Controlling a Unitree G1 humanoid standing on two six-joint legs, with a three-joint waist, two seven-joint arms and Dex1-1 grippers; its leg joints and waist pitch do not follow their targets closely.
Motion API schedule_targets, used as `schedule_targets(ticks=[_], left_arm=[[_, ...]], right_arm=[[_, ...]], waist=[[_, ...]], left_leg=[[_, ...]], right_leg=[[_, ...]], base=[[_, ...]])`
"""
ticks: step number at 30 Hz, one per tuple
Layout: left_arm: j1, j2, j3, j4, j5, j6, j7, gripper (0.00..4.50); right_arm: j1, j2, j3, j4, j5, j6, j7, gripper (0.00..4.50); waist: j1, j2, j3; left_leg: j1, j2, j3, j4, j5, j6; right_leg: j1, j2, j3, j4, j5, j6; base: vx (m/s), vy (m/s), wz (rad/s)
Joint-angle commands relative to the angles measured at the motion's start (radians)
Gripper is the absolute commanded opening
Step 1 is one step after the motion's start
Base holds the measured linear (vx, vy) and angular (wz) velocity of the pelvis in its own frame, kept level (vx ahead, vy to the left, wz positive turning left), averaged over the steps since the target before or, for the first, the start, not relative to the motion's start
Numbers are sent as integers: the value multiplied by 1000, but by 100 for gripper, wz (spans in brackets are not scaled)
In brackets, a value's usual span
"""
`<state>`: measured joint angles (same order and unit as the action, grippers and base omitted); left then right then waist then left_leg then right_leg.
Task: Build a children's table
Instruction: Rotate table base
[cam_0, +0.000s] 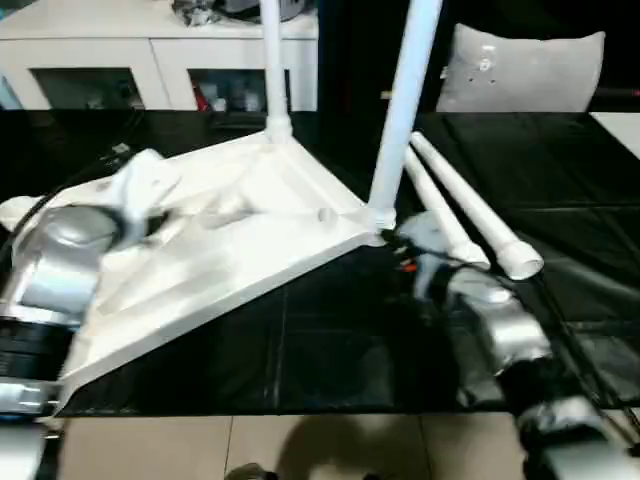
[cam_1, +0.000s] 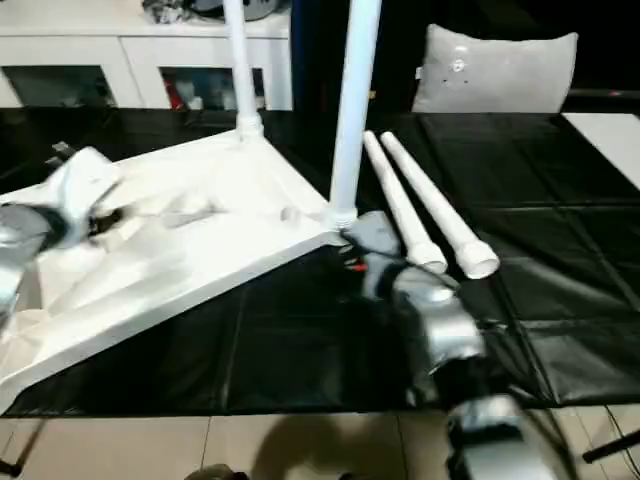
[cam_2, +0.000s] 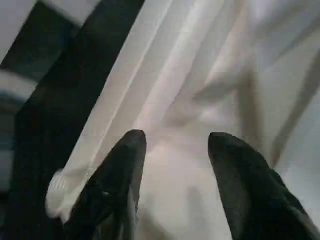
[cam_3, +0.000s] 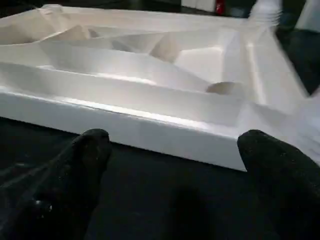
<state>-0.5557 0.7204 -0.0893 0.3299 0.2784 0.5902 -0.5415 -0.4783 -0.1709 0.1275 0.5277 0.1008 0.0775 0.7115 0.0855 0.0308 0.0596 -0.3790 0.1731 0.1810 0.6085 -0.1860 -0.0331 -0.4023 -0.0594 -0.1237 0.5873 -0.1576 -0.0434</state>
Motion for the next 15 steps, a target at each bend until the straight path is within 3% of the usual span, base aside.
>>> schedule_targets(ticks=[1, 2, 7, 9, 12, 15], left_arm=[[8, 21, -16, 71, 19, -23, 4, 196], [7, 23, -24, 104, 23, -42, 7, 172], [-16, 12, -61, 249, 32, -116, -7, 152], [-16, 15, -81, 272, 37, -123, -34, 120], [-12, 18, -103, 284, 33, -124, -89, 109], [-13, 5, -106, 279, -12, -141, -176, 68]], right_arm=[[2, 26, 20, -33, -22, 40, -45, 450], [-2, 39, 27, -30, -28, 51, -64, 450], [-37, 79, 56, 9, -72, 121, -138, 450], [-49, 86, 67, 32, -87, 134, -149, 450], [-61, 94, 74, 50, -100, 174, -162, 450], [-72, 95, 78, 76, -120, 195, -193, 450]], waist=[[-3, 20, -71], [-3, 20, -70], [-1, 24, -73], [-1, 27, -72], [1, 23, -74], [1, 24, -74]], left_leg=[[31, 69, -42, -79, -288, 6], [30, 67, -43, -80, -286, 6], [34, 73, -47, -86, -317, -25], [34, 73, -47, -87, -322, -33], [31, 73, -45, -85, -300, -33], [31, 74, -44, -84, -278, -33]], right_leg=[[42, -106, 71, -82, -377, -122], [41, -104, 70, -83, -370, -123], [42, -108, 75, -74, -314, -138], [43, -111, 77, -73, -299, -143], [48, -117, 81, -71, -275, -155], [48, -119, 82, -69, -257, -167]], base=[[0, 0, 0], [0, 0, 0], [0, 0, 0], [0, 0, 0], [0, 0, 0], [0, 0, 0]])
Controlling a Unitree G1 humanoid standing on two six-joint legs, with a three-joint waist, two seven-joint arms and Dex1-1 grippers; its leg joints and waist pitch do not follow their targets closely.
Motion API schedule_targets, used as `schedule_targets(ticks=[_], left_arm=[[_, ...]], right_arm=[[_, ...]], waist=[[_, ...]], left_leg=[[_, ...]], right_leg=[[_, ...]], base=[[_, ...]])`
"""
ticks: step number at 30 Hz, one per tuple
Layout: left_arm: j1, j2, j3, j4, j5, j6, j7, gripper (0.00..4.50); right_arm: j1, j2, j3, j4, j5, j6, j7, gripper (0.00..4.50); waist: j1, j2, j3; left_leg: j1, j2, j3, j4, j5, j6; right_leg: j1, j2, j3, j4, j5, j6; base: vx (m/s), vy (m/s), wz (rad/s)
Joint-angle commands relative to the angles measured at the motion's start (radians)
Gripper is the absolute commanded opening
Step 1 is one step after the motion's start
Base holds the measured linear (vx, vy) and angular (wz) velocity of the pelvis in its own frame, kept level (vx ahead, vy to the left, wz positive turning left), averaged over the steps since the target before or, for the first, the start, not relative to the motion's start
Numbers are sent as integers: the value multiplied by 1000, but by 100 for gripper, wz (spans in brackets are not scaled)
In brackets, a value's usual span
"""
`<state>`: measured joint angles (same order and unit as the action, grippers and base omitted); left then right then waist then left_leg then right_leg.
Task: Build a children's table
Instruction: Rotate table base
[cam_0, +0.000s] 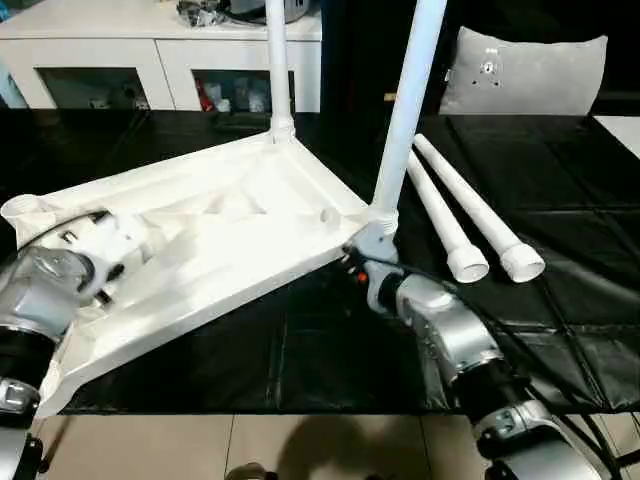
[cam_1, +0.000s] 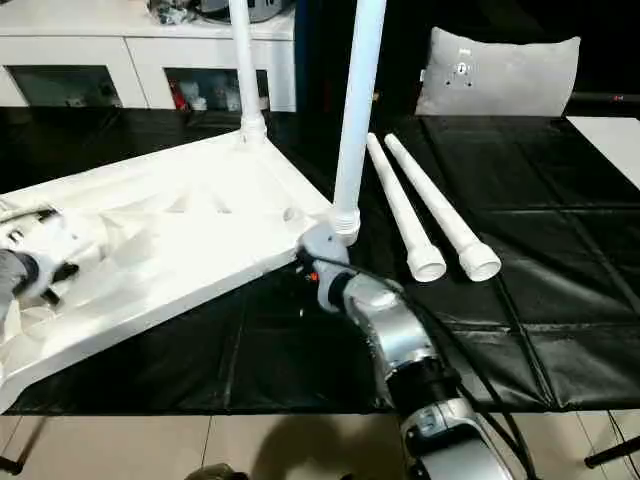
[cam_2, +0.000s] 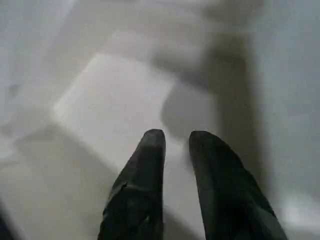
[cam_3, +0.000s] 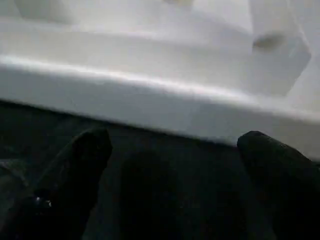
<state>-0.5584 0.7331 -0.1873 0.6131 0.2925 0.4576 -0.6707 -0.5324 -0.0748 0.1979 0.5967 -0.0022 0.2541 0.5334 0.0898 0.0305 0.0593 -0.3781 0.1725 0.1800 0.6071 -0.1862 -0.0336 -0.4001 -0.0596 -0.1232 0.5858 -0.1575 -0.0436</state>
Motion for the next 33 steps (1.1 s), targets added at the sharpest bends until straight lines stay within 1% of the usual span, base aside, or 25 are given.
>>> schedule_targets(ticks=[1, 2, 3, 5, 6, 8, 11, 12, 13, 14, 15, 16, 18, 20, 23, 24, 25, 26, 27, 28, 29, 30, 31, 32, 33], left_arm=[[-11, -14, -7, -10, -45, -8, -78, 68], [-8, -14, -18, -21, -60, -15, -126, 68], [-3, -13, -32, -37, -71, -18, -172, 69], [7, -9, -56, -66, -89, -34, -246, 29], [9, -9, -59, -75, -94, -34, -258, 29], [33, -11, -77, -141, -137, -51, -353, 7], [68, -24, -98, -230, -214, -63, -485, 7], [68, -24, -98, -230, -214, -63, -485, 7], [76, -34, -104, -255, -226, -63, -498, 7], [87, -56, -105, -292, -264, -73, -528, 7], [87, -56, -105, -292, -264, -73, -528, 7], [93, -74, -110, -323, -295, -67, -556, 7], [94, -84, -115, -334, -301, -65, -565, 7], [89, -101, -121, -325, -288, -87, -548, 7], [41, -163, -111, -223, -217, -163, -417, 7], [16, -186, -102, -172, -190, -182, -351, 7], [-6, -206, -92, -131, -181, -197, -300, 7], [-23, -224, -84, -102, -178, -207, -264, 7], [-30, -232, -81, -90, -177, -210, -248, 7], [-34, -237, -78, -82, -177, -211, -238, 7], [-57, -266, -65, -38, -175, -224, -176, 7], [-60, -269, -63, -33, -175, -226, -168, 7], [-81, -291, -56, 11, -168, -244, -107, 7], [-85, -294, -55, 19, -166, -247, -96, 7], [-122, -330, -34, 102, -156, -284, 24, 7]], right_arm=[[-21, -1, 7, 13, -18, 28, -23, 450], [-25, 1, 5, 20, -18, 34, -33, 450], [-29, 2, 2, 28, -18, 38, -39, 450], [-36, 4, 1, 41, -19, 35, -42, 450], [-37, 4, 1, 43, -20, 33, -42, 450], [-43, 7, 1, 58, -24, 26, -43, 450], [-51, 14, 2, 69, -30, 17, -51, 450], [-51, 14, 2, 69, -30, 17, -51, 450], [-54, 16, 3, 68, -29, 12, -52, 450], [-56, 18, 4, 67, -27, 8, -51, 450], [-56, 18, 4, 67, -27, 8, -51, 450], [-58, 19, 6, 67, -28, 6, -49, 450], [-59, 20, 8, 68, -28, 4, -47, 450], [-62, 21, 9, 71, -30, -2, -48, 450], [-70, 21, -1, 80, -37, -19, -62, 450], [-73, 19, -5, 83, -41, -25, -67, 450], [-75, 16, -9, 84, -43, -32, -74, 450], [-77, 13, -14, 85, -44, -39, -81, 450], [-78, 12, -16, 86, -44, -43, -85, 450], [-79, 10, -18, 86, -44, -44, -87, 450], [-85, 4, -29, 87, -44, -54, -97, 450], [-85, 3, -30, 86, -44, -55, -98, 450], [-92, -4, -42, 86, -41, -62, -107, 450], [-93, -5, -44, 86, -40, -63, -109, 450], [-107, -22, -64, 83, -37, -80, -126, 450]], waist=[[-3, 24, -73], [-3, 22, -72], [-2, 24, -73], [-3, 22, -70], [-2, 22, -68], [-2, 22, -66], [-6, 19, -64], [-8, 20, -62], [-11, 17, -59], [-14, 14, -58], [-14, 15, -59], [-15, 15, -58], [-19, 14, -58], [-23, 13, -59], [-29, 8, -59], [-28, 10, -60], [-30, 7, -57], [-30, 4, -59], [-31, 4, -58], [-29, 5, -62], [-31, 3, -61], [-30, 1, -64], [-29, 2, -65], [-30, 2, -65], [-28, 1, -67]], left_leg=[[30, 75, -42, -83, -277, -35], [31, 76, -42, -84, -280, -36], [33, 77, -42, -84, -282, -40], [35, 77, -41, -85, -305, -45], [35, 78, -42, -86, -315, -46], [36, 80, -44, -88, -331, -51], [35, 78, -42, -90, -344, -57], [38, 76, -42, -90, -357, -57], [41, 74, -42, -90, -375, -56], [42, 74, -43, -90, -382, -52], [44, 74, -43, -89, -382, -52], [44, 73, -43, -88, -381, -49], [46, 73, -43, -89, -375, -44], [43, 72, -43, -90, -374, -43], [44, 67, -40, -86, -364, -35], [46, 66, -40, -83, -368, -37], [46, 64, -38, -84, -370, -31], [42, 64, -42, -83, -363, -29], [40, 62, -42, -84, -360, -25], [43, 65, -44, -83, -355, -24], [41, 64, -42, -83, -348, -20], [40, 65, -42, -82, -333, -18], [37, 67, -41, -82, -314, -13], [34, 65, -40, -82, -305, -10], [36, 64, -36, -80, -291, -4]], right_leg=[[46, -118, 81, -66, -251, -169], [46, -119, 81, -67, -256, -169], [45, -120, 82, -66, -260, -170], [43, -119, 82, -67, -276, -169], [44, -121, 83, -69, -293, -166], [45, -124, 84, -71, -324, -162], [45, -121, 84, -72, -349, -160], [44, -121, 84, -74, -373, -155], [43, -121, 84, -79, -406, -148], [44, -123, 83, -85, -443, -138], [44, -125, 83, -86, -453, -135], [43, -123, 82, -87, -465, -132], [41, -120, 81, -90, -480, -124], [43, -117, 80, -88, -471, -123], [41, -114, 79, -92, -475, -120], [41, -115, 77, -92, -487, -113], [39, -112, 76, -99, -504, -104], [46, -116, 71, -98, -525, -86], [46, -114, 69, -102, -538, -76], [45, -119, 71, -101, -534, -75], [44, -117, 70, -103, -528, -77], [47, -117, 71, -101, -506, -79], [47, -117, 73, -96, -472, -92], [48, -113, 73, -95, -456, -95], [45, -109, 74, -93, -429, -100]], base=[[0, 0, 0], [0, 0, 0], [0, 0, 0], [0, 0, 0], [0, 0, 0], [0, 0, 0], [0, 0, 0], [0, 0, 0], [0, 0, 0], [0, 0, 0], [0, 0, 0], [0, 0, 0], [0, 0, 0], [0, 0, 0], [0, 0, 0], [0, 0, 0], [0, 0, 0], [0, 0, 0], [0, 0, 0], [0, 0, 0], [0, 0, 0], [0, 0, 0], [0, 0, 0], [0, 0, 0], [0, 0, 0]])
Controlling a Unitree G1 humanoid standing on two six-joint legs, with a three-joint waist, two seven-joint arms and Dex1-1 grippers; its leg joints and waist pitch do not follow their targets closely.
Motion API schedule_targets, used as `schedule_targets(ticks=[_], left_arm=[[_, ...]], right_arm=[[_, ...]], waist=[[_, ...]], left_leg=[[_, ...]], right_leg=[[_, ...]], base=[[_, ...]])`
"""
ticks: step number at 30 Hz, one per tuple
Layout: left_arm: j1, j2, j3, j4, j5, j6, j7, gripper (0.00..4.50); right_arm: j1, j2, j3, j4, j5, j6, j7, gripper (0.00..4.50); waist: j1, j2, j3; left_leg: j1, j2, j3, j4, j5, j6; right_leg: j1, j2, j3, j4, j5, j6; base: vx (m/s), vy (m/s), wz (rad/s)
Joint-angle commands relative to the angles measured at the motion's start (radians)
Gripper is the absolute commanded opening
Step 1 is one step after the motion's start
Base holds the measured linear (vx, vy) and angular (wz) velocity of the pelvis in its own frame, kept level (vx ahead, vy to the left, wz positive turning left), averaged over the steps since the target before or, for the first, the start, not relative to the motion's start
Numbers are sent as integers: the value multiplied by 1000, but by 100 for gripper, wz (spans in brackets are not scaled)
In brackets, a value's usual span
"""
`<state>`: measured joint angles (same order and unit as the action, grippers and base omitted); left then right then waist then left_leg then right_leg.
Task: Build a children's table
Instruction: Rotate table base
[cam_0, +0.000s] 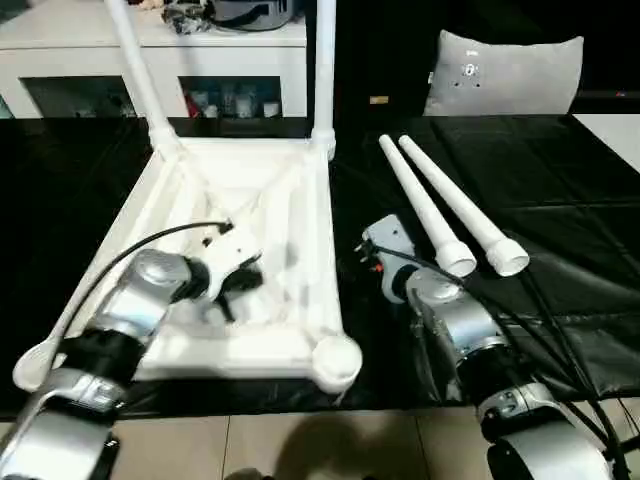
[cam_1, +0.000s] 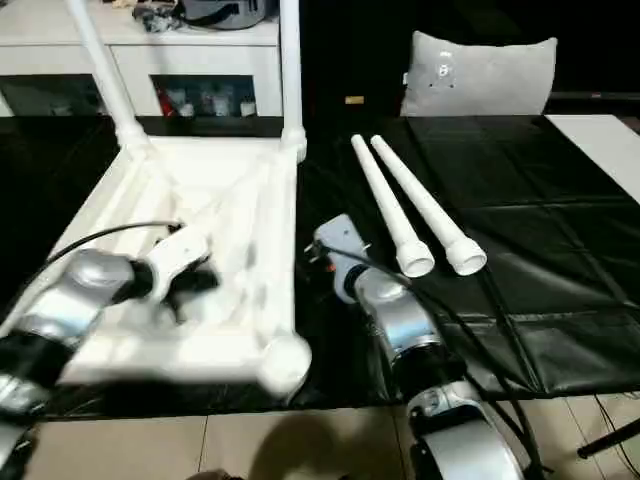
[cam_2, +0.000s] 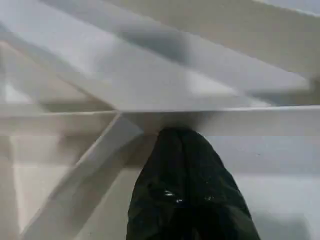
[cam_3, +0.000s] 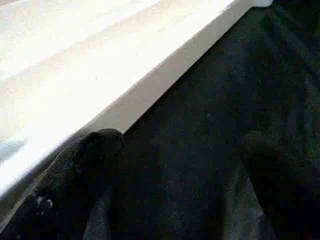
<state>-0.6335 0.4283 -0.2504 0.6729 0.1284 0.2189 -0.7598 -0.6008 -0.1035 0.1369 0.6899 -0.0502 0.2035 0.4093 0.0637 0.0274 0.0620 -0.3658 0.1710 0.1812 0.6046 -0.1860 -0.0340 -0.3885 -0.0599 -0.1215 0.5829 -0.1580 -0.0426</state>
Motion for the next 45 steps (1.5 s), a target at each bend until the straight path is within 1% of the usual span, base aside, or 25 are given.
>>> schedule_targets(ticks=[1, 2, 4, 7, 11, 14, 18, 20, 21, 22, 23, 24, 25, 26, 27, 30, 31, 33, 36, 37, 39, 42, 43, 44, 45], left_arm=[[-53, -30, 33, 57, 12, -53, 132, 7], [-79, -58, 54, 122, 18, -105, 227, 7], [-104, -95, 86, 190, 5, -176, 283, 7], [-91, -114, 123, 150, -52, -191, 233, 7], [-55, -105, 145, 63, -104, -210, 153, 7], [-3, -75, 133, -43, -160, -217, 24, 7], [94, -8, 76, -260, -234, -164, -191, 7], [117, 17, 44, -316, -247, -143, -257, 7], [134, 46, -1, -372, -254, -108, -331, 7], [135, 48, -4, -377, -254, -105, -336, 7], [139, 57, -21, -396, -255, -87, -361, 7], [139, 59, -27, -401, -254, -80, -367, 7], [139, 62, -39, -411, -250, -64, -381, 7], [133, 58, -59, -415, -238, -48, -397, 7], [134, 58, -63, -422, -235, -39, -399, 7], [112, 36, -93, -350, -130, -91, -326, 7], [106, 24, -97, -325, -109, -85, -297, 7], [99, 9, -102, -299, -98, -62, -250, 7], [72, -24, -105, -225, -55, -44, -127, 7], [64, -30, -106, -208, -40, -41, -92, 7], [44, -57, -83, -169, -30, -34, -15, 7], [35, -92, -50, -141, -23, -61, 41, 7], [37, -107, -30, -144, -41, -64, 57, 7], [49, -130, 7, -172, -82, -65, 71, 7], [50, -131, 10, -176, -85, -66, 71, 7]], right_arm=[[-40, 4, -6, -10, 10, -34, -5, 450], [-49, -16, -22, -24, 10, -51, -5, 450], [-52, -41, -39, -60, 21, -59, 13, 450], [-35, -67, -46, -139, 35, -25, 43, 450], [12, -107, -58, -274, 54, 52, 78, 450], [68, -160, -59, -392, 92, 143, 144, 450], [170, -254, -45, -555, 124, 192, 250, 450], [215, -295, -33, -627, 159, 208, 318, 450], [275, -361, -4, -726, 207, 215, 424, 450], [280, -367, -1, -735, 210, 217, 433, 450], [306, -399, 10, -783, 231, 226, 479, 450], [316, -411, 14, -800, 239, 229, 496, 450], [339, -441, 21, -845, 261, 248, 534, 450], [366, -483, 28, -901, 290, 282, 579, 450], [373, -493, 28, -916, 295, 295, 587, 450], [394, -521, 34, -949, 289, 314, 601, 450], [397, -523, 36, -953, 285, 316, 601, 450], [403, -531, 39, -968, 290, 325, 599, 450], [408, -537, 39, -986, 295, 340, 587, 450], [409, -541, 39, -993, 297, 348, 581, 450], [410, -540, 33, -998, 298, 359, 567, 450], [410, -529, 17, -990, 288, 380, 541, 450], [408, -520, 6, -984, 287, 389, 519, 450], [403, -483, -28, -966, 287, 387, 462, 450], [403, -480, -32, -964, 287, 386, 457, 450]], waist=[[5, 3, -77], [4, 2, -76], [11, 1, -82], [23, -2, -88], [35, -2, -91], [39, -4, -84], [44, -6, -74], [44, -3, -70], [46, -2, -69], [52, -4, -68], [50, -4, -60], [49, 0, -58], [47, -3, -56], [44, 2, -54], [42, -2, -52], [29, -5, -47], [20, -4, -50], [14, -2, -51], [-1, 5, -51], [-8, 7, -50], [-16, 6, -51], [-23, 1, -47], [-31, 2, -46], [-40, -8, -49], [-40, -3, -50]], left_leg=[[24, 68, -38, -76, -261, -3], [15, 67, -38, -77, -242, 4], [11, 65, -34, -70, -194, 26], [8, 71, -31, -65, -122, 55], [5, 76, -32, -62, -67, 83], [2, 77, -29, -65, -102, 83], [8, 83, -27, -73, -171, 46], [12, 76, -25, -74, -205, 37], [13, 74, -28, -74, -223, 33], [16, 78, -29, -77, -233, 34], [18, 79, -27, -80, -255, 38], [19, 75, -30, -80, -275, 36], [28, 71, -31, -79, -312, 25], [31, 70, -33, -79, -324, 22], [36, 67, -34, -78, -342, 18], [40, 59, -39, -76, -380, 7], [49, 52, -38, -67, -388, 7], [42, 57, -45, -72, -393, 11], [48, 65, -52, -75, -437, 12], [55, 69, -56, -76, -471, 9], [50, 74, -62, -79, -497, 0], [58, 58, -55, -65, -488, 1], [57, 59, -58, -63, -495, 0], [53, 68, -61, -66, -500, -3], [54, 71, -63, -66, -504, -5]], right_leg=[[39, -115, 74, -81, -376, -113], [42, -111, 73, -78, -350, -117], [47, -110, 73, -72, -261, -125], [46, -114, 76, -53, -156, -166], [48, -114, 76, -38, -74, -190], [50, -117, 76, -46, -135, -184], [41, -115, 78, -62, -287, -134], [36, -111, 77, -74, -353, -115], [38, -114, 75, -80, -396, -97], [42, -115, 77, -83, -412, -80], [33, -110, 79, -88, -444, -67], [35, -110, 74, -92, -479, -62], [35, -111, 69, -106, -562, -33], [32, -111, 67, -111, -585, -28], [32, -109, 61, -120, -623, -8], [32, -106, 46, -136, -684, 21], [27, -105, 38, -145, -706, 41], [37, -106, 29, -147, -685, 43], [41, -104, 13, -151, -636, 33], [41, -106, 6, -154, -628, 33], [51, -110, -1, -152, -600, 29], [43, -117, -15, -169, -652, 46], [49, -118, -31, -174, -662, 57], [53, -120, -33, -172, -645, 62], [53, -124, -34, -169, -636, 56]], base=[[0, 0, 0], [0, 0, 0], [0, 0, 0], [0, 0, 0], [0, 0, 0], [0, 0, 0], [0, 0, 0], [0, 0, 0], [0, 0, 0], [0, 0, 0], [0, 0, 0], [0, 0, 0], [0, 0, 0], [0, 0, 0], [0, 0, 0], [0, 0, 0], [0, 0, 0], [0, 0, 0], [0, 0, 0], [0, 0, 0], [0, 0, 0], [0, 0, 0], [0, 0, 0], [0, 0, 0], [0, 0, 0]])
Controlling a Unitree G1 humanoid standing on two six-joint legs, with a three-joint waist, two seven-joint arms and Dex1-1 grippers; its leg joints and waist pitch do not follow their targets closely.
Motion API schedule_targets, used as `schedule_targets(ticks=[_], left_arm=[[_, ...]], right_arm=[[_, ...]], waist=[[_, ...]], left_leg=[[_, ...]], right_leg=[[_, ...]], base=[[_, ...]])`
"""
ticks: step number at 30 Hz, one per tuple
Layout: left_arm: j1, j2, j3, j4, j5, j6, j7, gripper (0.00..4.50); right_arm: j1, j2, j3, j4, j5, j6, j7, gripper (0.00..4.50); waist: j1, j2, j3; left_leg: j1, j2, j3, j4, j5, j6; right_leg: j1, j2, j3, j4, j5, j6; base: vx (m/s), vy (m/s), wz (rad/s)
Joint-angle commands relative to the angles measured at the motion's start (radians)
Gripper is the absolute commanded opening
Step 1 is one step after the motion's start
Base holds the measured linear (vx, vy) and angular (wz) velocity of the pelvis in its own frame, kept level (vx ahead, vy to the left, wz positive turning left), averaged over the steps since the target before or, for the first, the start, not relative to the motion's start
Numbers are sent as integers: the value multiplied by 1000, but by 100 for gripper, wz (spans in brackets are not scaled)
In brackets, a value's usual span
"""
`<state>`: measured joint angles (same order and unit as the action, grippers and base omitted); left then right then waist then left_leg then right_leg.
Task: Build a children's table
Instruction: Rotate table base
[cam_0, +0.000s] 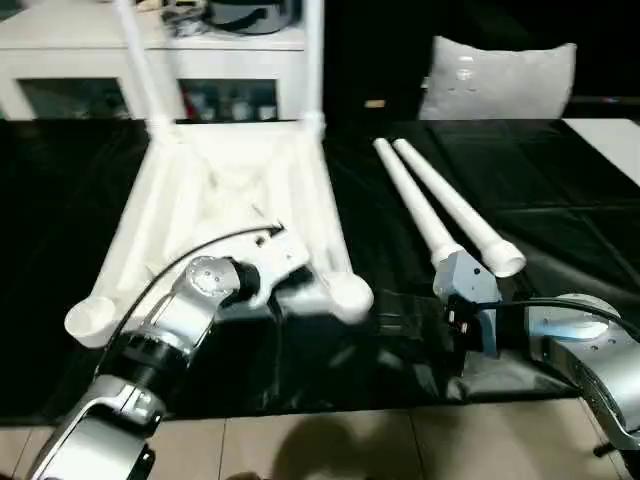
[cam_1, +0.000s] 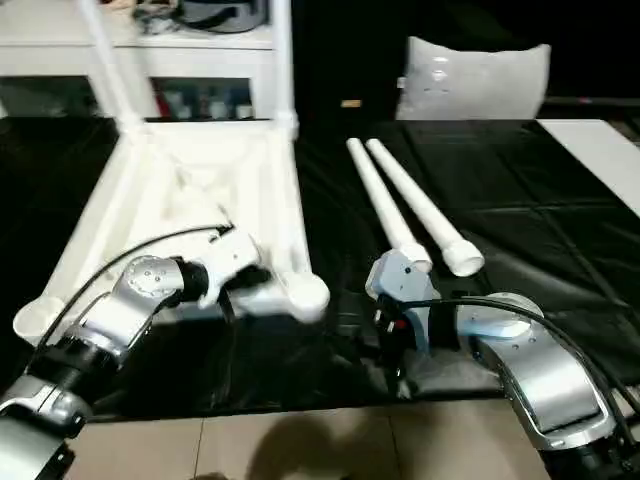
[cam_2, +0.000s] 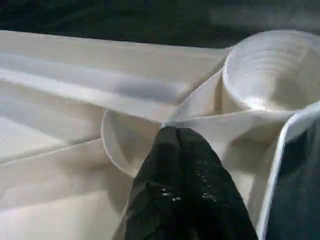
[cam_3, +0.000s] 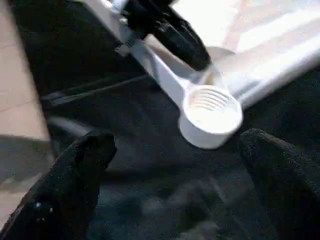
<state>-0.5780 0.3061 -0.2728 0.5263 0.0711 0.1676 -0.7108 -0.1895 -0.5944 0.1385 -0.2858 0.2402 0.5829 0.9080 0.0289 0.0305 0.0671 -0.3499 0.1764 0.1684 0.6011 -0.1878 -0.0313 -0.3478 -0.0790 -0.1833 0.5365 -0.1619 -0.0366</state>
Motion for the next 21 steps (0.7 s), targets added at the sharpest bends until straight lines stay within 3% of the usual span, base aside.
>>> schedule_targets(ticks=[1, 3, 4, 5, 6, 7, 9, 11, 12, 13, 14, 15, 16, 19, 20, 21], left_arm=[[2, -14, 42, -45, -41, -19, 23, 7], [35, -26, 69, -108, -87, -30, 21, 7], [71, -34, 98, -174, -125, -24, 27, 23], [96, -40, 118, -221, -152, -16, 30, 35], [133, -55, 156, -288, -188, 9, 59, 44], [150, -64, 175, -318, -202, 26, 80, 44], [194, -81, 210, -395, -240, 69, 108, 68], [248, -109, 245, -480, -253, 112, 159, 86], [308, -146, 278, -565, -232, 148, 247, 91], [329, -163, 292, -591, -229, 154, 279, 97], [338, -170, 298, -602, -227, 157, 292, 97], [366, -184, 314, -632, -210, 164, 340, 107], [395, -190, 323, -658, -202, 165, 364, 118], [448, -193, 327, -695, -186, 168, 401, 140], [467, -194, 326, -713, -183, 191, 424, 150], [470, -187, 317, -708, -174, 189, 423, 162]], right_arm=[[-9, 26, -47, 16, -3, 2, -64, 450], [3, 59, -71, 7, -10, -16, -124, 450], [17, 89, -86, -3, -27, -28, -184, 450], [28, 109, -94, -11, -38, -37, -221, 450], [47, 137, -98, -23, -51, -53, -265, 450], [56, 148, -97, -30, -56, -59, -281, 450], [75, 199, -109, -42, -57, -11, -348, 450], [97, 269, -119, -47, -61, 8, -429, 450], [129, 335, -123, -50, -51, -4, -479, 450], [138, 355, -125, -49, -54, -13, -498, 450], [142, 364, -125, -48, -55, -18, -507, 450], [152, 387, -125, -47, -57, -28, -532, 450], [160, 408, -128, -47, -58, -33, -556, 450], [172, 439, -127, -40, -63, -49, -594, 450], [176, 446, -122, -36, -69, -52, -608, 450], [174, 446, -123, -31, -70, -50, -609, 450]], waist=[[-6, -3, -55], [-6, -4, -55], [-6, -8, -56], [-6, -8, -55], [-2, -18, -60], [3, -13, -63], [8, -17, -66], [17, -16, -78], [23, -18, -87], [26, -25, -85], [29, -23, -88], [38, -24, -87], [40, -32, -83], [45, -28, -71], [43, -26, -63], [42, -27, -61]], left_leg=[[37, 67, -52, -65, -507, -10], [30, 70, -55, -71, -517, -13], [21, 69, -53, -72, -477, -19], [20, 65, -51, -72, -463, -16], [20, 66, -45, -70, -425, -10], [7, 68, -44, -75, -371, -2], [5, 73, -42, -77, -323, 11], [-7, 78, -39, -78, -208, 26], [-12, 82, -36, -72, -129, 42], [-23, 78, -32, -67, -74, 66], [-27, 78, -33, -64, -51, 72], [-21, 74, -26, -61, -42, 87], [-25, 69, -24, -61, -49, 96], [-18, 69, -20, -69, -120, 77], [-9, 72, -23, -76, -196, 45], [-6, 71, -23, -78, -219, 35]], right_leg=[[12, -106, 28, -123, -625, 46], [15, -109, 39, -113, -611, 40], [17, -126, 49, -108, -605, 17], [14, -122, 49, -111, -609, 15], [11, -123, 60, -106, -586, 7], [17, -122, 68, -94, -537, -12], [17, -118, 78, -83, -482, -31], [20, -111, 92, -54, -332, -76], [21, -111, 99, -32, -211, -110], [21, -110, 101, -22, -137, -136], [25, -110, 103, -10, -103, -147], [16, -105, 105, -11, -87, -150], [19, -103, 105, -13, -107, -143], [14, -102, 103, -33, -253, -100], [8, -98, 101, -47, -363, -61], [7, -97, 100, -53, -399, -47]], base=[[0, 0, 0], [0, 0, 0], [0, 0, 0], [0, 0, 0], [0, 0, 0], [55, -10, 2], [59, -13, 2], [57, -22, 1], [52, -25, 2], [55, -26, -1], [55, -26, -1], [51, -26, -2], [0, 0, 0], [0, 0, 0], [0, 0, 0], [0, 0, 0]])
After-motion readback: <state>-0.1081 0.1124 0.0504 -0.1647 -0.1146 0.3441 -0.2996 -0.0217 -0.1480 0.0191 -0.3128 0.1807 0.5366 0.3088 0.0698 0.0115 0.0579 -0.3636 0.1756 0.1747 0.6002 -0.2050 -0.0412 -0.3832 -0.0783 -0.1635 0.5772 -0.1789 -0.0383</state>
